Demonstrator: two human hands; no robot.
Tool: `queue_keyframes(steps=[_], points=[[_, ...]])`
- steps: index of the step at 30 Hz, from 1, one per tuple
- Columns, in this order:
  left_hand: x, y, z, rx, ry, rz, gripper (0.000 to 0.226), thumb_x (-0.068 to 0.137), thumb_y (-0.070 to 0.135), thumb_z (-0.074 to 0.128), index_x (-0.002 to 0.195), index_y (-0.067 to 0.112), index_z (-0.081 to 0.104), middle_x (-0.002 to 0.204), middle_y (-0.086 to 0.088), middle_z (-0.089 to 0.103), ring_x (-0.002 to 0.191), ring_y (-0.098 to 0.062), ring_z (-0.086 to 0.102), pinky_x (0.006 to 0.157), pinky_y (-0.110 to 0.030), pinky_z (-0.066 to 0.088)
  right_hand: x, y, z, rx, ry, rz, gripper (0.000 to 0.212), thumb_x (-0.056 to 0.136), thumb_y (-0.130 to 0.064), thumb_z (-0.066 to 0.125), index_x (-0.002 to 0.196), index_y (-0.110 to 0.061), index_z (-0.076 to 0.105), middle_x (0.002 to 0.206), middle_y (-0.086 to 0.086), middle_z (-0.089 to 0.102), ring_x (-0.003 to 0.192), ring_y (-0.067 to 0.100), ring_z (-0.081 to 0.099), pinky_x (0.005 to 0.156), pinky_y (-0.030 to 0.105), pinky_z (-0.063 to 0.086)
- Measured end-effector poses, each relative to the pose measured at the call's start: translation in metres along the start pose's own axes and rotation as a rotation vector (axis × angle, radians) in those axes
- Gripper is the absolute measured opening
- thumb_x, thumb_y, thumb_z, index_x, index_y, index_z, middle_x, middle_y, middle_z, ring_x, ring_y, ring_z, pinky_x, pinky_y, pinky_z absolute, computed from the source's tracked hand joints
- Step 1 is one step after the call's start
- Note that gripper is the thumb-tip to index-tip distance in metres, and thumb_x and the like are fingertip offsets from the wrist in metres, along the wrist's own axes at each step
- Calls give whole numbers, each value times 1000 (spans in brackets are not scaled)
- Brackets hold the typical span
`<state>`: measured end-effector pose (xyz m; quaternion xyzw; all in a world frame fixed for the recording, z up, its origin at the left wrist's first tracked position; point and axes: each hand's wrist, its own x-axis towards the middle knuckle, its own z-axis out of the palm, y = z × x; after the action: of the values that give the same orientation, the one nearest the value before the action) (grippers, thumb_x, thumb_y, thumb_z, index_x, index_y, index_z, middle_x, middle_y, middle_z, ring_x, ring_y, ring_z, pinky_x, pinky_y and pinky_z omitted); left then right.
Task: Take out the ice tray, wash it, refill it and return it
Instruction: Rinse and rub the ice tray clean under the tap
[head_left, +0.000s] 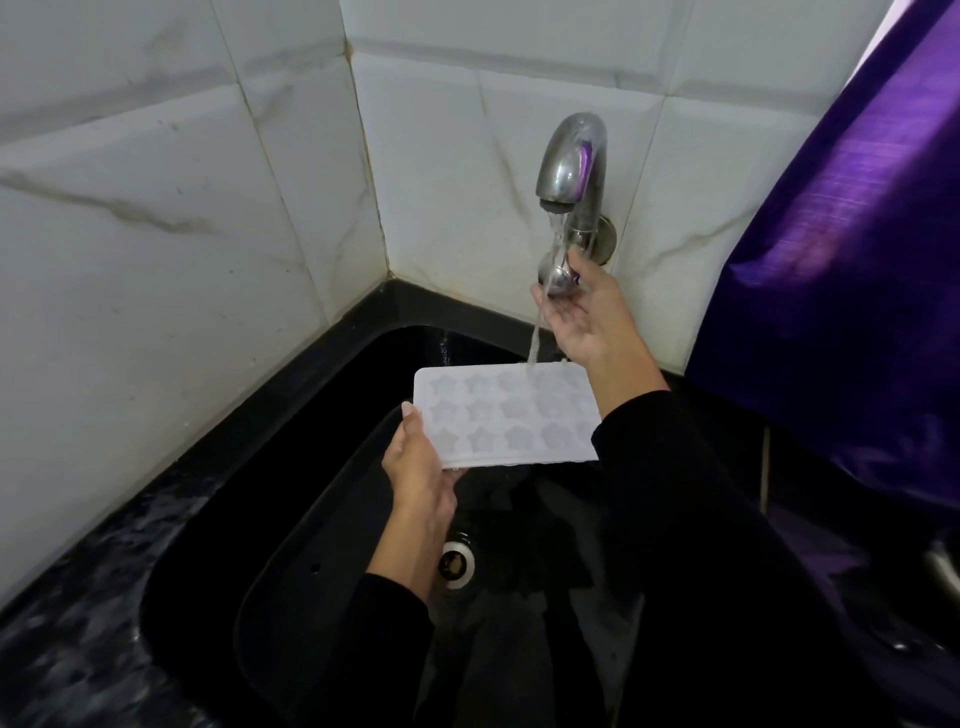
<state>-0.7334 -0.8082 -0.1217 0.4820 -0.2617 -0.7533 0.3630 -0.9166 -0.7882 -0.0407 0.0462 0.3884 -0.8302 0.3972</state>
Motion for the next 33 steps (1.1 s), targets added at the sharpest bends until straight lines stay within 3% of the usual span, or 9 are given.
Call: queue_keyframes(steps=[3,7,10,12,14,16,19,23,33], points=[[-4,4,-3,17,-12,13,28,98,43,43,99,21,61,100,-7,71,91,-25,69,74,-45,58,-9,-2,-2,-184,17,-44,54,86,-24,72,129,2,53,110,17,64,94,23,66,76,30,60],[-13,9,-14,19,-10,12,31,98,43,43,110,19,59,101,-8,70,92,-26,68,73,-45,58,-31,2,-15,-621,244,-230,43,86,-29,72,108,7,63,83,12,62,84,24,62,90,34,56],[-24,12,-25,19,-6,8,32,98,42,44,112,18,58,99,-7,70,91,-26,68,68,-43,57,-60,4,-25,-847,283,-312,26,91,-30,64,79,-7,65,72,13,57,77,23,54,76,31,51],[-32,13,-33,17,-6,3,31,98,42,44,112,18,58,99,-8,70,92,-26,67,67,-43,56,-78,6,-35,-1019,293,-373,31,95,-30,57,97,-1,68,83,18,59,82,18,52,77,35,48],[-41,15,-42,20,0,-2,32,98,42,44,112,17,57,100,-8,70,91,-26,67,68,-43,56,-99,8,-48,-1158,329,-431,37,97,-33,53,112,-1,64,99,9,62,92,18,53,80,31,45],[-49,17,-52,20,0,0,33,98,42,43,112,16,58,98,-9,70,88,-26,68,67,-43,56,-118,13,-66,-1230,373,-436,42,98,-37,50,107,1,64,100,12,64,97,28,59,83,36,45],[-64,21,-67,11,-10,1,32,98,42,44,112,16,57,96,-8,70,86,-25,68,64,-41,56,-142,26,-93,-1221,436,-286,58,97,-47,46,106,7,64,101,20,66,96,32,61,76,37,44],[-81,21,-85,7,-28,-12,34,98,42,44,114,15,57,100,-10,70,89,-28,68,68,-44,57,-163,50,-120,-896,330,-46,55,97,-57,39,104,-11,67,102,11,71,95,25,67,88,38,53],[-115,13,-126,138,-165,-70,41,102,39,34,118,9,58,105,-13,70,94,-31,67,70,-45,55,-213,74,-143,-785,405,-157,35,104,-37,38,97,-13,62,94,6,68,92,24,66,80,34,51]])
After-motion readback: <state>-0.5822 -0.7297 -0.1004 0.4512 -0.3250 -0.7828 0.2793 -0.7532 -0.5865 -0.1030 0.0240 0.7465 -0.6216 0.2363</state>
